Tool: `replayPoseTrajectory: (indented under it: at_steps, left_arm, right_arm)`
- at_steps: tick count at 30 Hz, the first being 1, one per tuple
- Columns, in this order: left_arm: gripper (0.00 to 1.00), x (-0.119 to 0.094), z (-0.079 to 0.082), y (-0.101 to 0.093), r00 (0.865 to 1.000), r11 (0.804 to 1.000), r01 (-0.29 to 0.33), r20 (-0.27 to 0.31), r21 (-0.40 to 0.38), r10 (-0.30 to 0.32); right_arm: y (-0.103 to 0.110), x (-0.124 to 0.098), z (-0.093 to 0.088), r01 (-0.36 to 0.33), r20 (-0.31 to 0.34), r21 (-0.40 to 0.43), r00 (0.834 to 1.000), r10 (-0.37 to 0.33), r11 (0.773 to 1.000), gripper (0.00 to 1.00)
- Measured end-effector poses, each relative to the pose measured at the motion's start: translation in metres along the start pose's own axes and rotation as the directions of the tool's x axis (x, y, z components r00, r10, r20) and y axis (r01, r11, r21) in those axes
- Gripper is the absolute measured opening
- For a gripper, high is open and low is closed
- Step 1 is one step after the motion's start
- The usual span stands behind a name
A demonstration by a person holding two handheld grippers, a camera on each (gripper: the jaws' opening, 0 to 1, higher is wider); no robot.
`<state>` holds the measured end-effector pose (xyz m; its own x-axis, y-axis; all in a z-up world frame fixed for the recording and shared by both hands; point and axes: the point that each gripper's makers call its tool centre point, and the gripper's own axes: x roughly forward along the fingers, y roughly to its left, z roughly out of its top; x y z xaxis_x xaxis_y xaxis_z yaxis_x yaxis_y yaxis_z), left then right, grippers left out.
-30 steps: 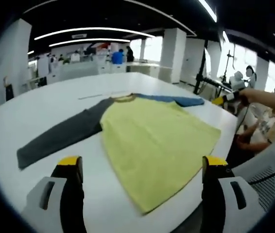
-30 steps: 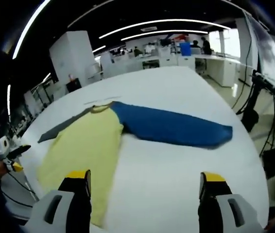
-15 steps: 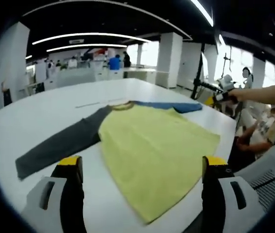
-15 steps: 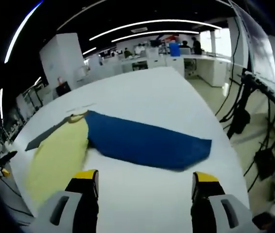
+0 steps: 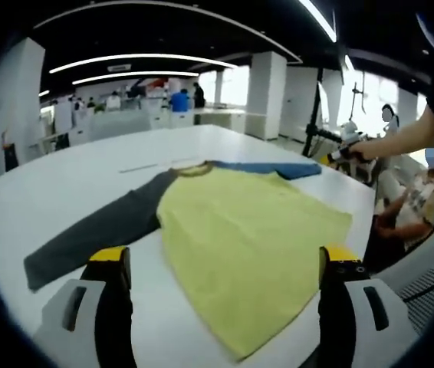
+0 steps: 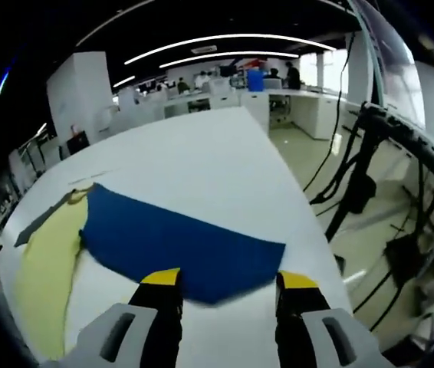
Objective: Fold the garment on the visible template until the final outline fits inside the template.
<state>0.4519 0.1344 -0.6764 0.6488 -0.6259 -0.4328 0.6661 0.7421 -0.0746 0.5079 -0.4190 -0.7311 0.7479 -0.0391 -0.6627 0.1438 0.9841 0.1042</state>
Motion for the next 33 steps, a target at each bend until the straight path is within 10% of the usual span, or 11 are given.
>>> replayPoseTrajectory:
  at_steps: [20, 24, 33]
  left_arm:
    - [0.97, 0.002, -0.003, -0.001, 1.000, 1.000, -0.018, -0.025, 0.003, 0.018]
    - [0.97, -0.001, -0.005, 0.002, 0.999, 1.000, -0.029, -0.028, 0.000, 0.029]
    - [0.98, -0.004, -0.003, 0.004, 0.999, 0.999, -0.043, -0.027, 0.000, 0.043]
  right_arm:
    - [-0.012, 0.021, -0.006, 0.045, -0.055, -0.014, 0.997, -0.046, 0.999, 0.18]
    - [-0.013, 0.022, -0.006, 0.041, -0.060, -0.007, 0.997, -0.042, 0.999, 0.00]
    - [-0.006, 0.017, 0.005, 0.036, -0.040, 0.019, 0.999, -0.035, 0.999, 0.00]
